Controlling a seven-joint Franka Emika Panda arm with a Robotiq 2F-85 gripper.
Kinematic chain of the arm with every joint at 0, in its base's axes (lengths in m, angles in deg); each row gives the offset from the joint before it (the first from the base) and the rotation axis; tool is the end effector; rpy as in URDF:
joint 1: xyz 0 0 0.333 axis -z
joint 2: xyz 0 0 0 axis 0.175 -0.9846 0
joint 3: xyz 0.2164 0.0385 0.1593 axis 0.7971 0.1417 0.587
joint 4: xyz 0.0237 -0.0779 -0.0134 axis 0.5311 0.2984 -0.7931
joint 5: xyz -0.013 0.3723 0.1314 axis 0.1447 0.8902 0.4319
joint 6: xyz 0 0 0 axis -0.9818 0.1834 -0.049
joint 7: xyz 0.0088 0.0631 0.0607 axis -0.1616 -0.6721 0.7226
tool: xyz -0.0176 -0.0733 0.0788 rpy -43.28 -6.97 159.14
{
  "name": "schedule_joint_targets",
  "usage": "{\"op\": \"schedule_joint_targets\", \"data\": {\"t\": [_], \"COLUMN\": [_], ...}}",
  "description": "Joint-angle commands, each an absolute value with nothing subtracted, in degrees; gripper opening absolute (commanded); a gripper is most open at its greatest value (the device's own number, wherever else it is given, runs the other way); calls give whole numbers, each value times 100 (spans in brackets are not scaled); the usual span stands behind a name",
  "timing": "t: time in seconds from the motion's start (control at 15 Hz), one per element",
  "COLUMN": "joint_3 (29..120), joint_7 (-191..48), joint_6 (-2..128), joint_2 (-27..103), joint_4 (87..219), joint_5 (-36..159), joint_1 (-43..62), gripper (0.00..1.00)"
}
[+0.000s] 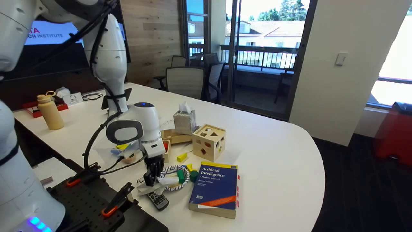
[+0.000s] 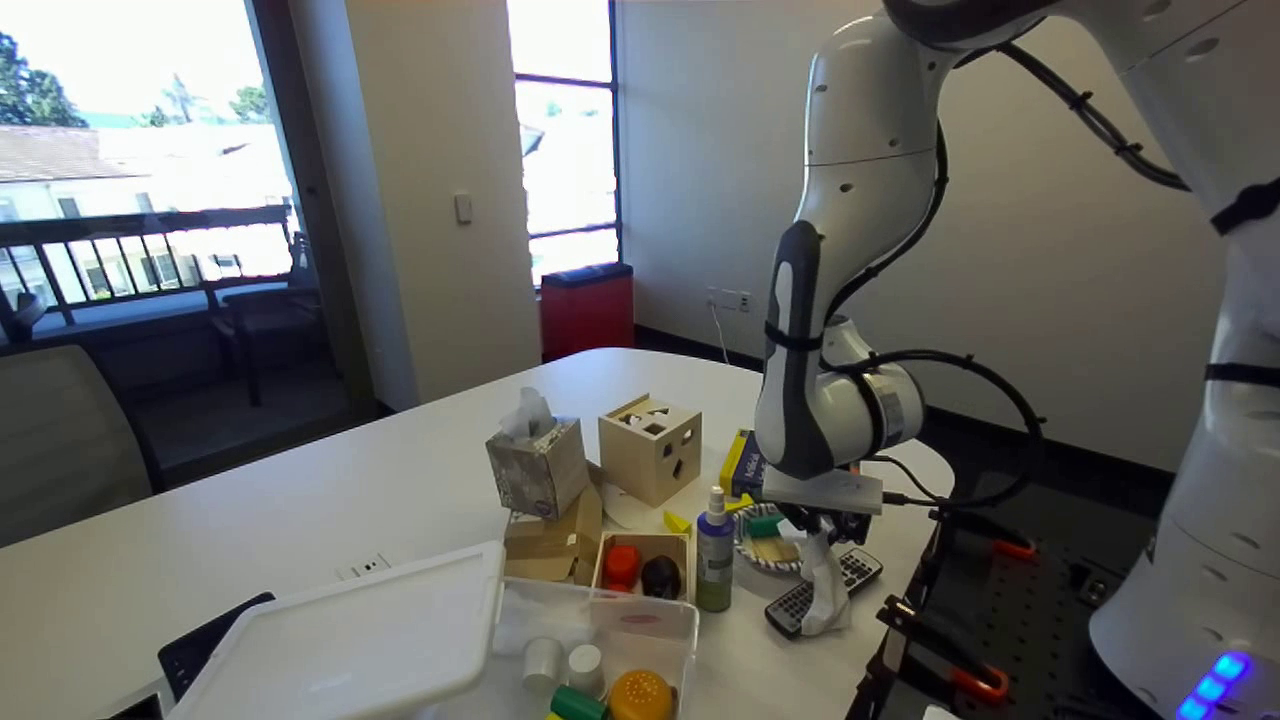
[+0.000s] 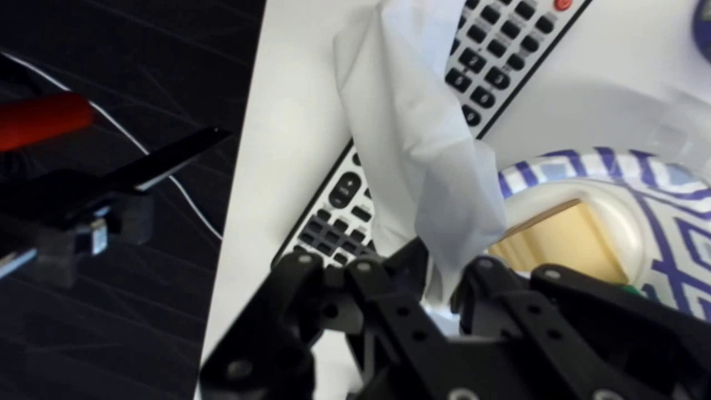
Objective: Use the white napkin to wipe the grey remote.
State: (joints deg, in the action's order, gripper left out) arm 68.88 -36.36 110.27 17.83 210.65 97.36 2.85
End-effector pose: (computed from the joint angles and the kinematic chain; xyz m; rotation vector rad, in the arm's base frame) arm 0.3315 -0.0851 0.0049 2.4159 -1.7808 0.0136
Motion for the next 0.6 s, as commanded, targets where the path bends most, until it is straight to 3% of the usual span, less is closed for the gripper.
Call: {"op": "schedule_joint_targets", "data": {"t": [0.0, 0.53], "joint_3": [6143, 5172], "joint_7": [-3288, -2467], "joint_6": [10749, 10653], "joint_2": [1656, 1233], "joint_4": [21133, 21184], "joint_5": [9827, 9643], "joint_1": [-559, -1673], "gripper": [1, 1]}}
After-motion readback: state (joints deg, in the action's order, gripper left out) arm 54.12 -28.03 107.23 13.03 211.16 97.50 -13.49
